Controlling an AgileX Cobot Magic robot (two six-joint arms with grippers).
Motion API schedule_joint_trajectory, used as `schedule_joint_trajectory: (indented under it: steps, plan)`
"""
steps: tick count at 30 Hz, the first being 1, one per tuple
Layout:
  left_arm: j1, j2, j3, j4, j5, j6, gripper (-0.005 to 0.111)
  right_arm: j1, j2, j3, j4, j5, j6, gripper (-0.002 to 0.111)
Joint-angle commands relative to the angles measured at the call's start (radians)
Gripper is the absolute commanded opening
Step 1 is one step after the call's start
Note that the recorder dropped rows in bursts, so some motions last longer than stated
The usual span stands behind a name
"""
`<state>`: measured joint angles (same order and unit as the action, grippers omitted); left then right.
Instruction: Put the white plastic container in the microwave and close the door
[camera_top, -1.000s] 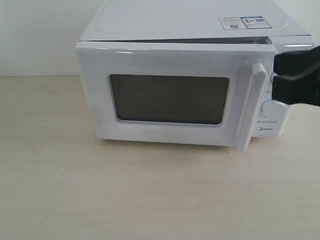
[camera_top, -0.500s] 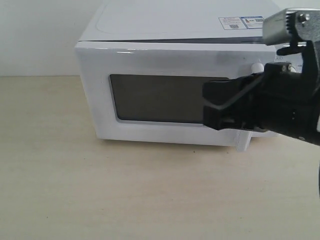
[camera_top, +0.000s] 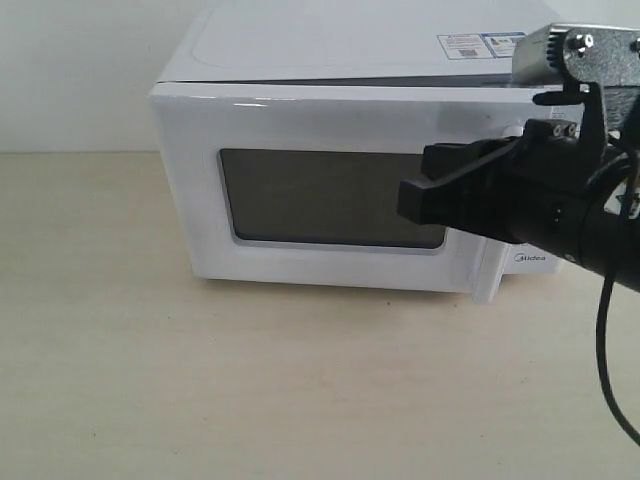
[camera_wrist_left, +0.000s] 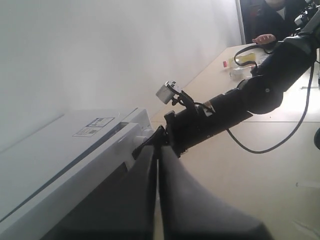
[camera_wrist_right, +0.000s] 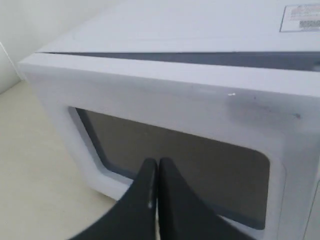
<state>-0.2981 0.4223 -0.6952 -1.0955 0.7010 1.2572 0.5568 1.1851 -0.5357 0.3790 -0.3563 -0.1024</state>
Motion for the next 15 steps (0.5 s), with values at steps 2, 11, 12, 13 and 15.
schedule_joint_trajectory:
  steps: [2, 11, 12, 13, 15]
  plan:
    - [-0.003, -0.003, 0.003, -0.006, -0.003, -0.009, 0.004, -0.001, 0.008, 0.004, 0.079, -0.110, -0.101, 0.000]
    - [-0.003, -0.003, 0.003, -0.006, -0.003, -0.009, 0.004, 0.001, 0.144, 0.013, 0.110, -0.291, -0.102, 0.000]
    - [-0.003, -0.003, 0.003, -0.006, -0.003, -0.009, 0.004, 0.001, 0.161, 0.019, 0.110, -0.330, -0.083, 0.000]
    - [-0.003, -0.003, 0.003, -0.006, -0.003, -0.009, 0.004, 0.001, 0.176, 0.026, 0.110, -0.369, -0.061, 0.000]
    - [-0.003, -0.003, 0.003, -0.006, -0.003, -0.009, 0.004, 0.001, 0.202, 0.036, 0.110, -0.426, -0.037, 0.000]
